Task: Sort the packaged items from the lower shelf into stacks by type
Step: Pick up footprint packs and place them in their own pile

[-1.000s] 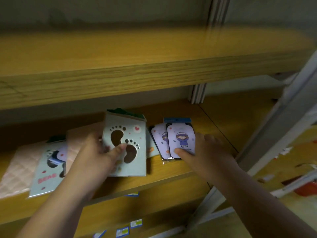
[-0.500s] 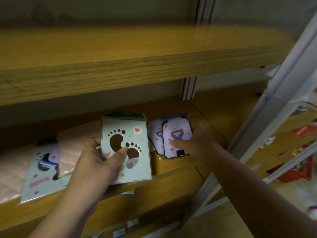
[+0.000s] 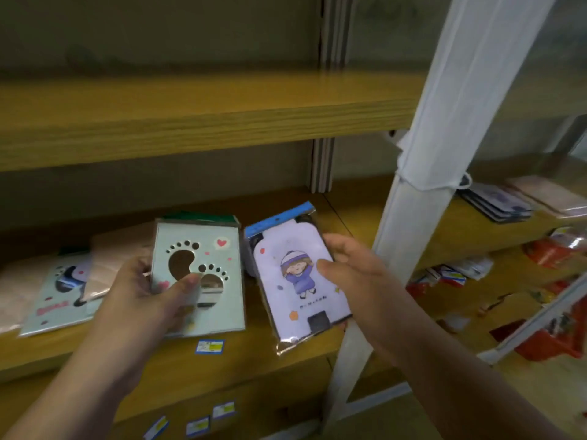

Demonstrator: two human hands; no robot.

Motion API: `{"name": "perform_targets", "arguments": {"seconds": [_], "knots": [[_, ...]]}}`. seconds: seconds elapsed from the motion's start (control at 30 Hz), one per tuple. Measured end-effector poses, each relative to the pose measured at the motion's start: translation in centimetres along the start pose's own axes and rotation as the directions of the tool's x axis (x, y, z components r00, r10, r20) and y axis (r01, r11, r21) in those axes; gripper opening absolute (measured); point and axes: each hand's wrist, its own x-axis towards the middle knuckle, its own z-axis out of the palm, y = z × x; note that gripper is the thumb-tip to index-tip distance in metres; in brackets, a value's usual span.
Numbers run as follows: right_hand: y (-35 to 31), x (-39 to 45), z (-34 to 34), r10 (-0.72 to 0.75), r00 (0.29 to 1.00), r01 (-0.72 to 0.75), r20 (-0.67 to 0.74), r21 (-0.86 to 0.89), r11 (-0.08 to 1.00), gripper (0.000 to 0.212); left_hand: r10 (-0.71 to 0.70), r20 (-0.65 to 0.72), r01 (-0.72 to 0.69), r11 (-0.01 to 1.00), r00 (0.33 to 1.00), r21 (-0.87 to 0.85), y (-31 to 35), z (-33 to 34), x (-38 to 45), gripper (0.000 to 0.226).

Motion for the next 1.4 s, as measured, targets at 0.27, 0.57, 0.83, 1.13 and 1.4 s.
{"name": "perform_targets", "arguments": {"seconds": [0.27, 0.57, 0.83, 1.13, 1.4], "knots": [[-0.8, -7.5, -10.2, -0.040, 0.986, 0.018, 0.163, 0.129, 0.991, 0.022, -0.024, 0.002, 0.025, 0.991, 1.000, -0.131, 3.5, 6.6, -9.9, 0.024], [1.4, -12.0, -25.0, 0.024, 0.999, -0.016, -0.022, 0.311, 0.950, 0.020, 0.023, 0.070, -0.004, 0.967, 0.997, -0.253, 6.2, 21.0, -19.0, 0.019], [4.3, -14.1, -34.6, 0.076, 0.994, -0.034, -0.082, 0.425, 0.905, 0.034, -0.086, 0.243, 0.139, 0.967, 0.966, -0.212, 7.5, 32.0, -19.5, 0.023], [7.9, -9.7, -43.1, 0.244, 0.932, -0.009, -0.270, 0.653, 0.757, 0.041, -0.114, 0.273, 0.153, 0.980, 0.955, -0.127, 7.4, 43.1, -13.5, 0.021], [7.7, 1.6, -50.2, 0.143, 0.946, -0.044, -0.293, 0.318, 0.947, 0.022, -0.120, 0.271, 0.175, 0.966, 0.955, -0.188, 6.8, 50.6, -4.3, 0.026]]}}
